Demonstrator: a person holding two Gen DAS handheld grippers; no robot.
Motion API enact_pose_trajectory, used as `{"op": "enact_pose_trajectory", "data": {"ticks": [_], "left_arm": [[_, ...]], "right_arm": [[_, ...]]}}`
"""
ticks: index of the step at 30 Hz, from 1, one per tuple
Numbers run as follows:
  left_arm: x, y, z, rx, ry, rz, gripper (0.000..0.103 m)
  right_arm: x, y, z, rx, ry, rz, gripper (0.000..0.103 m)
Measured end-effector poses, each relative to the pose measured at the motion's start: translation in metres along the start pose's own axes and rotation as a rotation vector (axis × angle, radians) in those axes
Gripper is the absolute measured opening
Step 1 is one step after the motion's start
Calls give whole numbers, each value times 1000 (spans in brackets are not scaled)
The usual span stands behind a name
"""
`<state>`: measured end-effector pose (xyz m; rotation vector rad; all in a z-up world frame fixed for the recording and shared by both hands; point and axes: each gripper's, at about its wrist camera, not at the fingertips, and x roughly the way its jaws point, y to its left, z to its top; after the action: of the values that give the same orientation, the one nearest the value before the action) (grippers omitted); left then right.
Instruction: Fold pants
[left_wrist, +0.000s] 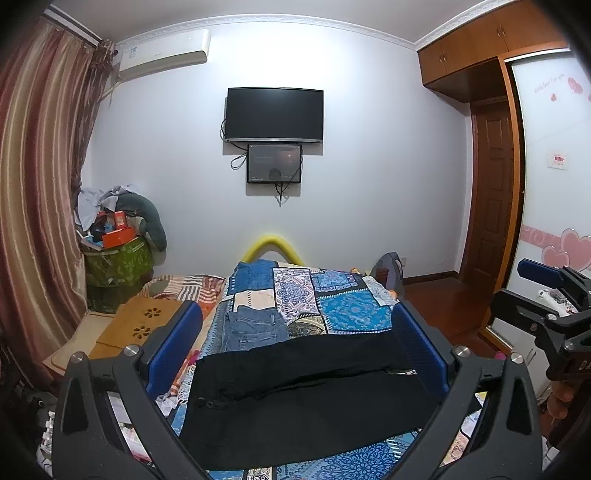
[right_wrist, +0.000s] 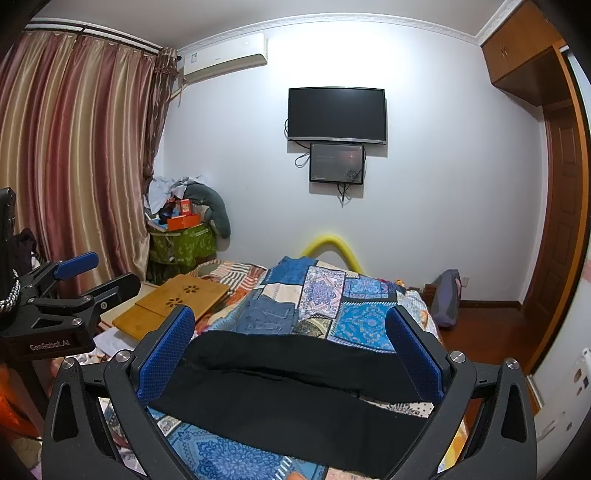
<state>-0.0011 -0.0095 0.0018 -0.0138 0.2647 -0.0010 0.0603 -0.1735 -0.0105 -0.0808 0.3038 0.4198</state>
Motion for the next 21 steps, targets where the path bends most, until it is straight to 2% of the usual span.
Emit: {"op": "enact_pose_trajectory", "data": {"ticks": [21], "left_arm": [[-1,2,0,1,-15,-9,103]], "right_arm": [[1,0,-1,2,-5,1,103]]}}
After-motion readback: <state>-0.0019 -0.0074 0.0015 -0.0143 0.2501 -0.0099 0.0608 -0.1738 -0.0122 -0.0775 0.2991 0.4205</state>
